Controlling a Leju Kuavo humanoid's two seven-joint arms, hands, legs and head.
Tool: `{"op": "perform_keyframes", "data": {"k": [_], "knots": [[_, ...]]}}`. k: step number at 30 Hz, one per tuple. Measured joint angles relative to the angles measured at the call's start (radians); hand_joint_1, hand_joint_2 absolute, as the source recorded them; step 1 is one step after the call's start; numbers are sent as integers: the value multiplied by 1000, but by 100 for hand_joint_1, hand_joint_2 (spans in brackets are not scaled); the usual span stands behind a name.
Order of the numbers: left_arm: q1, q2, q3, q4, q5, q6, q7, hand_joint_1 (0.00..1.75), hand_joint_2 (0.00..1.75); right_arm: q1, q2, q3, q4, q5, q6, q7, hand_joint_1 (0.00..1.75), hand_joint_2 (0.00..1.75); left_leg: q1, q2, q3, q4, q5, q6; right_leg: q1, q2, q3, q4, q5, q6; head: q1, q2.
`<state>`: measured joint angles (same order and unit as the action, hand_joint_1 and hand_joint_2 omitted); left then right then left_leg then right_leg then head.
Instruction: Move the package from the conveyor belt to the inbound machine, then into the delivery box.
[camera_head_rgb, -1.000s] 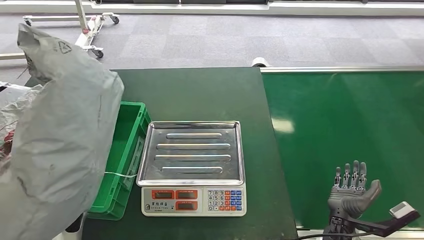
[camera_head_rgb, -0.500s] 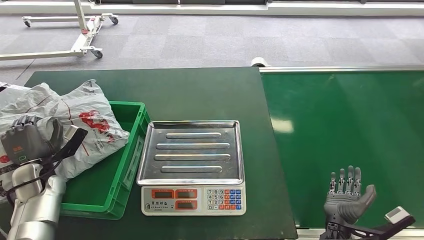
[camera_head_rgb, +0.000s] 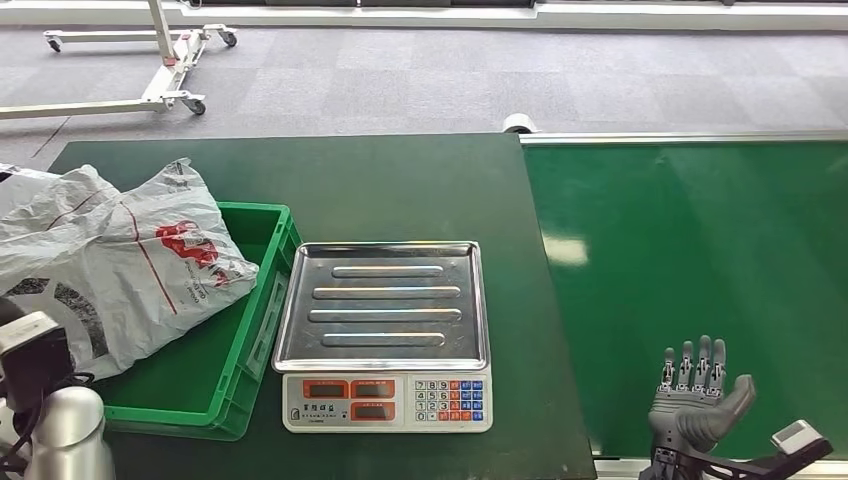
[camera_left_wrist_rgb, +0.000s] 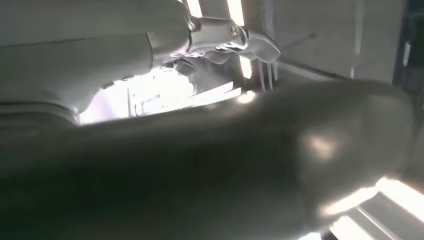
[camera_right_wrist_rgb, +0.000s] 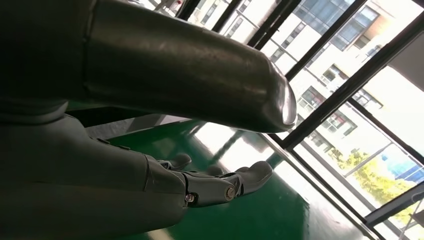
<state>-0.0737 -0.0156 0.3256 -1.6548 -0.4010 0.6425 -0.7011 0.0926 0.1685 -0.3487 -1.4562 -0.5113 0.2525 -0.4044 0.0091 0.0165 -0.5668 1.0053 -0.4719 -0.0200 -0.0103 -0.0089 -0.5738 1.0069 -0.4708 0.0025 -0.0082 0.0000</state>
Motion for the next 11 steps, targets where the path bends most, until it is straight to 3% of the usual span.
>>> {"op": "perform_keyframes", "data": {"k": [2, 4, 8, 11], "knots": [[42, -6, -90, -76, 124, -112, 13, 0, 0, 6, 3, 0, -4, 23, -5, -9, 0, 0, 0, -1, 0, 0, 0, 1, 0, -2, 1, 0, -1, 0, 0, 0], [57, -11, -127, -99, 168, -180, 24, 0, 0, 9, 5, 0, -8, 40, -9, -13, 0, 0, 0, -2, -1, 0, -1, 1, 0, -3, 1, 0, -1, 1, 0, 0], [59, -12, -132, -102, 171, -191, 26, 0, 0, 10, 5, 0, -9, 42, -9, -14, 0, 0, 0, -2, -1, 0, -1, 1, 0, -3, 1, 0, -1, 1, 0, 0], [128, -98, -342, -46, 236, -432, 48, 0, 0, 15, 24, 53, -80, 209, -65, -33, 0, 0, -1, -2, -1, 0, 0, 1, -1, -2, 1, 0, 0, 1, 0, 0]]}}
